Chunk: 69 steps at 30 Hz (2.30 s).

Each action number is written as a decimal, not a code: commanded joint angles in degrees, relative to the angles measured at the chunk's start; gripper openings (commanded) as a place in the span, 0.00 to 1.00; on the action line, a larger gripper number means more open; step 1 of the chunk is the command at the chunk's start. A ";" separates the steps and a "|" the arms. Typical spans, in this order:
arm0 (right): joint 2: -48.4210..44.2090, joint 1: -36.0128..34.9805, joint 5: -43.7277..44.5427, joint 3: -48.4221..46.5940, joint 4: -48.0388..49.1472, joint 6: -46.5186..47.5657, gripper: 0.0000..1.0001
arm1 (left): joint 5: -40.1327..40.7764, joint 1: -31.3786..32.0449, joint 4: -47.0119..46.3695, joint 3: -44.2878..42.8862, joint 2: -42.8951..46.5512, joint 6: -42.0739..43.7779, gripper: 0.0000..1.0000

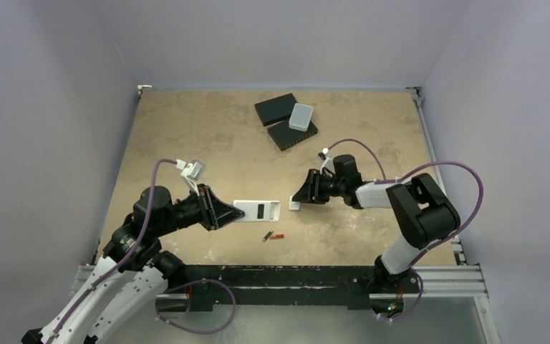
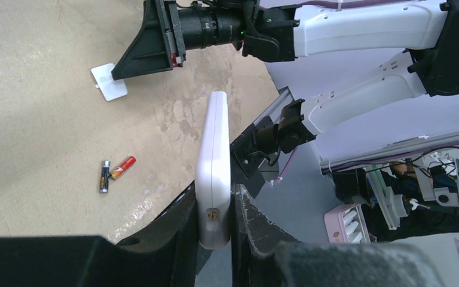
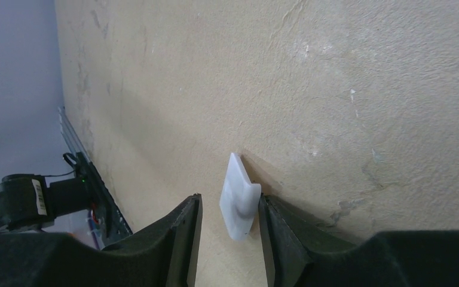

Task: Load the batteries into the remote control
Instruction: Place the battery cover at the center of the board, then move the battery to the center of the board.

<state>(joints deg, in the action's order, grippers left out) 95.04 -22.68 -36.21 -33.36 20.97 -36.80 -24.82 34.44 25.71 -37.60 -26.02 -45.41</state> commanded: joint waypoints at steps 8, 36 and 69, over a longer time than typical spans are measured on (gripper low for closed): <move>-5.74 0.52 7.66 0.10 -8.97 5.12 0.49 | 0.49 -0.48 -1.14 -0.80 -0.76 0.25 0.00; -48.52 0.52 1.27 2.64 -27.34 9.23 0.72 | -10.01 -0.42 -3.18 -0.81 -4.56 -0.21 0.00; -49.13 -34.89 17.03 -9.51 -31.35 15.07 0.99 | -25.98 -0.42 -5.70 2.05 -14.64 -2.91 0.00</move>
<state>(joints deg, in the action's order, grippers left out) 44.45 -54.19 -26.74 -37.69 -6.66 -27.14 -47.51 34.24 22.90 -35.99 -40.66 -47.00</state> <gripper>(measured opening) 0.987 0.200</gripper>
